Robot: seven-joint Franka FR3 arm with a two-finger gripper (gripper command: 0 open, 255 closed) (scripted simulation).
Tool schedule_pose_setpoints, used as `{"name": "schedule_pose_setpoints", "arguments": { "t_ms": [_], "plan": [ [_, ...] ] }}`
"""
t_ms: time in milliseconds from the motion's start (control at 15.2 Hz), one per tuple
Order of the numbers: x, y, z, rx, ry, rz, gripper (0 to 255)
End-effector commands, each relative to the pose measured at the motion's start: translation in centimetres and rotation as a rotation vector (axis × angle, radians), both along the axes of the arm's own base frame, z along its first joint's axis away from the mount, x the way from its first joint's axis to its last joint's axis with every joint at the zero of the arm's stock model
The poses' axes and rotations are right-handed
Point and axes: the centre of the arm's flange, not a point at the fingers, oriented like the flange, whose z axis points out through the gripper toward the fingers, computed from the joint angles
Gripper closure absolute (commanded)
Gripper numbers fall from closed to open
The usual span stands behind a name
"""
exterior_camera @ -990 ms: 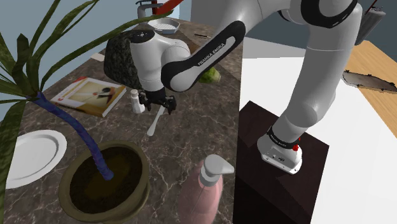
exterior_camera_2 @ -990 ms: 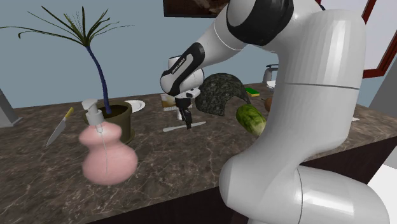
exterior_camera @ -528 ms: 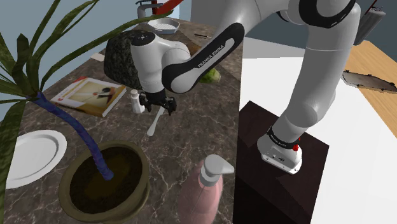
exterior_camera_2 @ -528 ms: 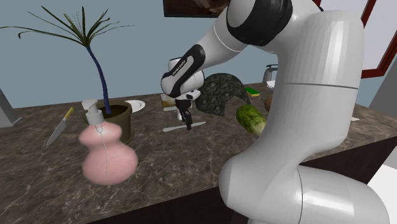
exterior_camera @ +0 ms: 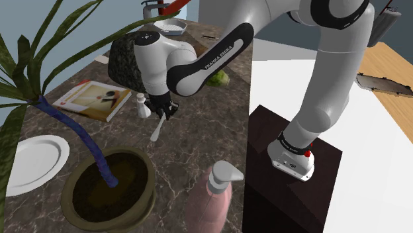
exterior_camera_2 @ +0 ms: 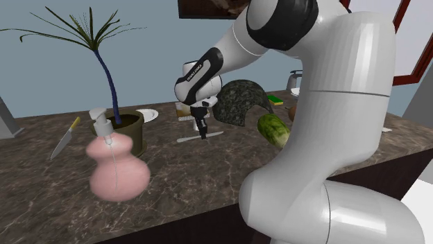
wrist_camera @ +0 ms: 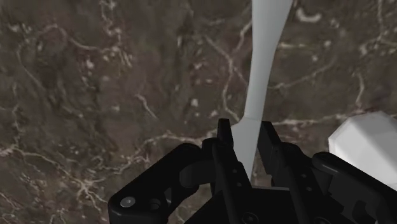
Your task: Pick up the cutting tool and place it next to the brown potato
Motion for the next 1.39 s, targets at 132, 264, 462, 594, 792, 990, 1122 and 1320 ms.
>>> {"name": "schedule_pose_setpoints", "arguments": {
  "t_ms": [132, 264, 462, 594, 792, 990, 1122, 1320],
  "plan": [
    [-0.4, -0.6, -0.7, -0.009, 0.017, 0.001, 255],
    [-0.4, -0.6, 0.3, -0.009, 0.017, 0.001, 255],
    [-0.4, -0.6, 1.9, -0.009, 0.017, 0.001, 255],
    [-0.4, -0.6, 3.0, -0.009, 0.017, 0.001, 255],
    [-0.4, -0.6, 4.5, -0.009, 0.017, 0.001, 255],
    [-0.4, -0.6, 6.1, -0.009, 0.017, 0.001, 255],
    [-0.4, -0.6, 7.2, -0.009, 0.017, 0.001, 255],
    [-0.4, -0.6, 8.8, -0.009, 0.017, 0.001, 255]
  ]
}}
